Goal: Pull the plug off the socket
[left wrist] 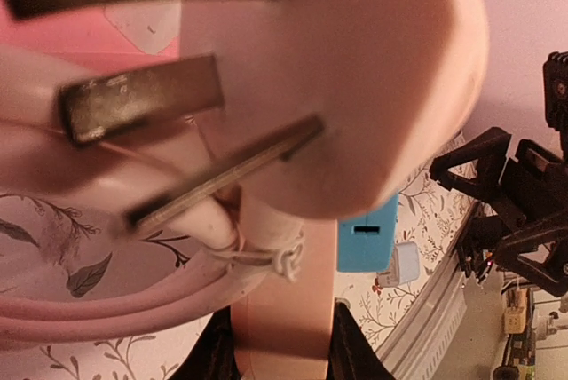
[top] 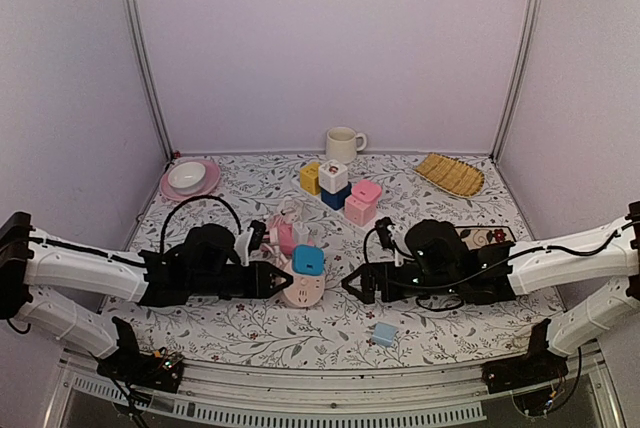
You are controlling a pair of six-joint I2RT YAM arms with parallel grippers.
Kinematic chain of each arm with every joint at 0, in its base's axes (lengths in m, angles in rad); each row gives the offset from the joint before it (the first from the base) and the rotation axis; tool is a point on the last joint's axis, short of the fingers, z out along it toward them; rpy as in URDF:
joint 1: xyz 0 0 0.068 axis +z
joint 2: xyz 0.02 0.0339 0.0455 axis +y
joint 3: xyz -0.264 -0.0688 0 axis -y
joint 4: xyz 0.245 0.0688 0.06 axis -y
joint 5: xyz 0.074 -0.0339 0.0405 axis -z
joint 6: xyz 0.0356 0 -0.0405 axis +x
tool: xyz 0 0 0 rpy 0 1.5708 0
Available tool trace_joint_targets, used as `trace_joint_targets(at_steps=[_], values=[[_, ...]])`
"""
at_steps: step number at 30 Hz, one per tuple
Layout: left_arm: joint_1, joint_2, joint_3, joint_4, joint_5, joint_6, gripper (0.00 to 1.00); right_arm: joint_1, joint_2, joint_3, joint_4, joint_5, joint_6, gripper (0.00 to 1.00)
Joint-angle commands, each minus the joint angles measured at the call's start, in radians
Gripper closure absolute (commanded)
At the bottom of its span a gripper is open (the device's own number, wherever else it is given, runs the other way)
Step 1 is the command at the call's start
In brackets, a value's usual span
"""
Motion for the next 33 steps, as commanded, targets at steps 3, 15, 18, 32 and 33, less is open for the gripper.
trace_joint_targets(at_steps=[3,15,18,32,33], values=[[-0.024,-0.017,0.081,0.013,-0.017,0.198,1.00,-0.003,0.078,0.133,0.095,-0.083,-0.106,0.01],[-0.145,-0.021,0.126,-0.081,-0.242,0.351,1.00,-0.024,0.281,0.434,-0.040,0.027,-0.121,0.01],[-0.155,-0.031,0.117,-0.063,-0.249,0.359,1.00,-0.036,0.318,0.465,-0.064,0.037,-0.128,0.02],[-0.161,-0.117,0.038,0.027,-0.287,0.353,1.00,-0.046,0.348,0.456,-0.087,-0.013,-0.129,0.12],[-0.160,-0.113,0.041,0.016,-0.304,0.344,1.00,-0.043,0.337,0.442,-0.085,-0.020,-0.125,0.12]])
